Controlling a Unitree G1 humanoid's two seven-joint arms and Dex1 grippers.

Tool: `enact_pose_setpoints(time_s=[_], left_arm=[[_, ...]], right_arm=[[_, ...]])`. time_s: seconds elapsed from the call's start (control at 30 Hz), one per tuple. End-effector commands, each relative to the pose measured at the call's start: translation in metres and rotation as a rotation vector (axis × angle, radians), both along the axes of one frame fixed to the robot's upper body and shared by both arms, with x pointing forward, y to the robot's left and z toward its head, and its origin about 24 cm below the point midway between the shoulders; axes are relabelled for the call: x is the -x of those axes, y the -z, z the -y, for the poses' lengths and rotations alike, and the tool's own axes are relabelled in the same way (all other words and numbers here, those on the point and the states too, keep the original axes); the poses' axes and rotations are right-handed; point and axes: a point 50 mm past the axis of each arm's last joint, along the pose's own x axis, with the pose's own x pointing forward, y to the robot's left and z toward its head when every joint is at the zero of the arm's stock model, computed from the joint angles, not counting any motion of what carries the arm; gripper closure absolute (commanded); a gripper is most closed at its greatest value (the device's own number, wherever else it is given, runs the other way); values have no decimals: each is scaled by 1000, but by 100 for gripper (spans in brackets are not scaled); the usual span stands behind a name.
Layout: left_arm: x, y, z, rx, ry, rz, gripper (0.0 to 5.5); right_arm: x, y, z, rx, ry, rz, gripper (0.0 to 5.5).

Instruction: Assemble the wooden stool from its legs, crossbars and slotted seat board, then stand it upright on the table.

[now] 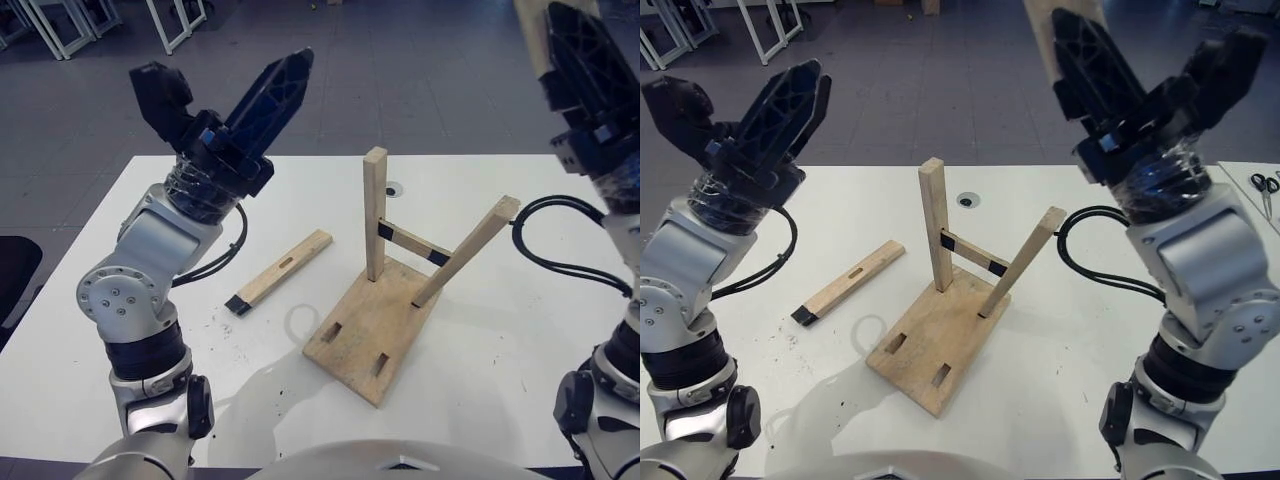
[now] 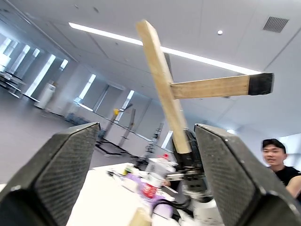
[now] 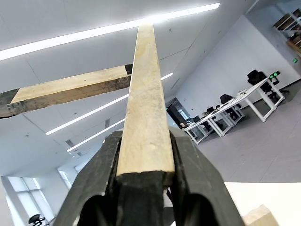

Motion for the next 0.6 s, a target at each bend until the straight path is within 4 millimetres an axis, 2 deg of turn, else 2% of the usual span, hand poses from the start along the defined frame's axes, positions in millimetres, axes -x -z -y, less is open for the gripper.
enact_pose_setpoints(time_s=[0.03, 0.17, 0.27, 0.37, 0.6], left_arm=[[1, 7, -4, 1, 75, -36, 129], [0, 23, -6, -34, 128, -66, 60], [2, 23, -7, -28, 164, -50, 6], [5, 21, -6, -24, 207, -7, 0], [10, 15, 4, -13, 393, 105, 0]], right_arm=[[7, 12, -31, -78, -206, 4, 449], [18, 27, -58, -153, -357, -35, 449], [22, 35, -65, -150, -410, -51, 449], [27, 37, -69, -169, -437, -48, 449], [51, 42, -83, -404, -497, -103, 449]])
